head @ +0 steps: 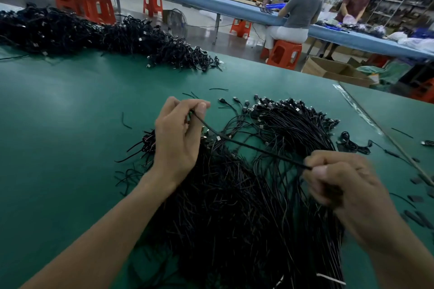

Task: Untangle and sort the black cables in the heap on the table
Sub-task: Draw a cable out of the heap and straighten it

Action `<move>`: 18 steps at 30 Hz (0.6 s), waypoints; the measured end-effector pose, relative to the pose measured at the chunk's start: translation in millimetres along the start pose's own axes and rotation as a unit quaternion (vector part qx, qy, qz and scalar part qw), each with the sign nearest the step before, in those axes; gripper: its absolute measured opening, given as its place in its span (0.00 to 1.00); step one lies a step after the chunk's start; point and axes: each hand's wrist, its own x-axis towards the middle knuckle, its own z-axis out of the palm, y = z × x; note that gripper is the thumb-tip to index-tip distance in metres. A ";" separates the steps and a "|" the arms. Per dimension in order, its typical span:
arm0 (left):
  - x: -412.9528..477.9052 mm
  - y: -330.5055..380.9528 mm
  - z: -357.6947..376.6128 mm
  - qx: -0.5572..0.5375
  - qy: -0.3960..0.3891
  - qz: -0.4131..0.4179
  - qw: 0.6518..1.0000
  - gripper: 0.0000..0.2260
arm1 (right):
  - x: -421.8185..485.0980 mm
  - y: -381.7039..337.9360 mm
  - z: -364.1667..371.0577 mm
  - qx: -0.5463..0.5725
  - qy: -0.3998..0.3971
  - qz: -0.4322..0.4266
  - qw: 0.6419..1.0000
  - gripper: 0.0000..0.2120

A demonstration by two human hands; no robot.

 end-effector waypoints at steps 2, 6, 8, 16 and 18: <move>1.7 3.2 -11.6 0.080 0.022 0.071 0.994 0.15 | 1.9 16.3 -19.0 -0.084 0.037 0.067 0.994 0.13; 3.8 18.2 -24.5 0.159 -0.004 0.167 0.973 0.18 | 10.9 52.7 -33.7 -0.353 0.051 0.190 0.915 0.14; 2.4 26.4 -22.5 0.196 -0.111 0.121 0.967 0.19 | 14.0 65.8 -25.2 -0.442 -0.003 0.243 0.863 0.13; -15.2 29.8 2.5 0.282 -0.305 0.084 0.906 0.13 | 29.7 45.8 43.3 -0.333 -0.052 -0.011 0.941 0.21; -12.9 33.3 1.0 0.248 -0.299 0.088 0.917 0.11 | 33.6 40.1 52.4 -0.247 -0.035 -0.041 0.967 0.11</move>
